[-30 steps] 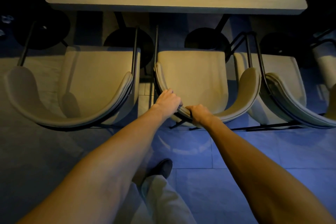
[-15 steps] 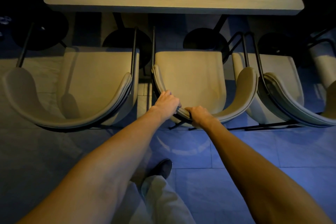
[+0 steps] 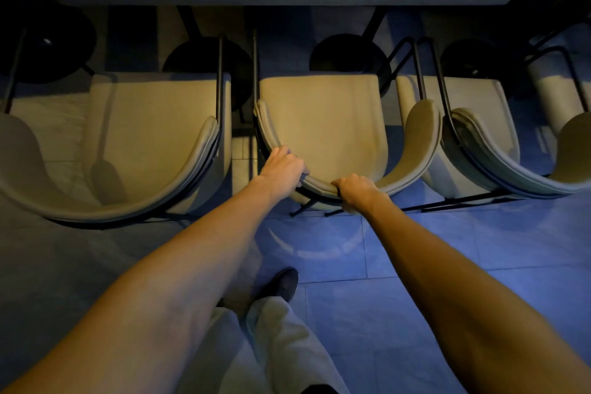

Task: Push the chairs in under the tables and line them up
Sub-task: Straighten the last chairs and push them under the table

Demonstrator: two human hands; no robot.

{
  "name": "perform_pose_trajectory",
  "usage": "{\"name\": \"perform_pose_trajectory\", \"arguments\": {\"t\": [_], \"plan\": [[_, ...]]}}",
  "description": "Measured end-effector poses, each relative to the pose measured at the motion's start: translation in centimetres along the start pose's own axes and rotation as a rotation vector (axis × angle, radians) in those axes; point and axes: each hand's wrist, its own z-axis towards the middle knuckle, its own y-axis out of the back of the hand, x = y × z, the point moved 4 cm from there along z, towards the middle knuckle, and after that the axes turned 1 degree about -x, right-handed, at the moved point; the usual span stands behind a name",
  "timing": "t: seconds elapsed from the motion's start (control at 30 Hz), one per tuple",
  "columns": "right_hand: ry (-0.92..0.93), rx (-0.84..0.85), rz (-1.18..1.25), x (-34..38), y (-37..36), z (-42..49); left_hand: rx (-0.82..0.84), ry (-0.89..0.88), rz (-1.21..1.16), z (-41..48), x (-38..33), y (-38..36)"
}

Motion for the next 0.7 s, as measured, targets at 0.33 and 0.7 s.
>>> {"name": "perform_pose_trajectory", "arguments": {"t": [0.33, 0.7], "plan": [[-0.001, 0.050, 0.001, 0.1, 0.7, -0.6, 0.103, -0.064, 0.164, 0.2, -0.5, 1.0], [-0.010, -0.059, 0.101, 2.2, 5.4, -6.8, 0.086, -0.161, 0.304, -1.8, -2.4, 4.6]]}}
